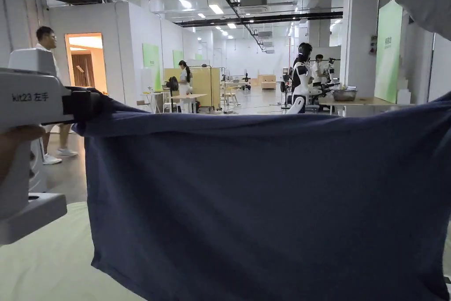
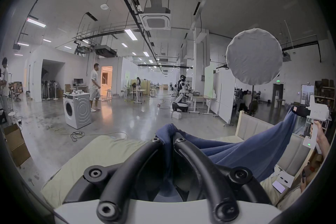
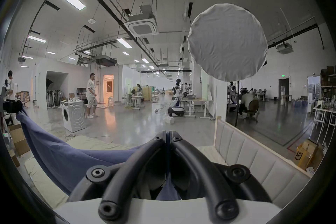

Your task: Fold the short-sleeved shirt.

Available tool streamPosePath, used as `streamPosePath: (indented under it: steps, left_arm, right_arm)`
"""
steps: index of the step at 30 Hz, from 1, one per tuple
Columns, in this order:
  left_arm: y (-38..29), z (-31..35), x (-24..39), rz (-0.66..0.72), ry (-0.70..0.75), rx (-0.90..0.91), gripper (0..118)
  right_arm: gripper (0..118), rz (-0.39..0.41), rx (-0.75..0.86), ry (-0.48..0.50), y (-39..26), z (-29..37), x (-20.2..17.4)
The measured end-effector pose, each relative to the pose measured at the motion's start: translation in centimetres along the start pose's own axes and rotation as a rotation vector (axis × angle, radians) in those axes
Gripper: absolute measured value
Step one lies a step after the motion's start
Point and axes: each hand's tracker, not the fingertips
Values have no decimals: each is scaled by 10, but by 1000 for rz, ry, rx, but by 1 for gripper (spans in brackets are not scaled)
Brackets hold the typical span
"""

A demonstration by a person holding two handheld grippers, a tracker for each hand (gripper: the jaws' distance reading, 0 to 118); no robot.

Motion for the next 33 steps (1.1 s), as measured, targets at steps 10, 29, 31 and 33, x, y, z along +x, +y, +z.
streamPosePath:
  steps: [10,29,31,33]
  left_arm:
    - [11,-22,4,-1,-4,9,8]
    - [-16,-122,11,-15,22,-19,8]
    - [-20,-141,8,4,10,-15,8]
    - [-23,-158,7,28,24,-27,8]
  right_arm:
    - [3,52,58,-46,33,-8,4]
    - [3,131,59,-110,6,-93,-18]
    - [3,127,58,-119,3,-113,-21]
    - [3,116,37,-122,1,-131,-24]
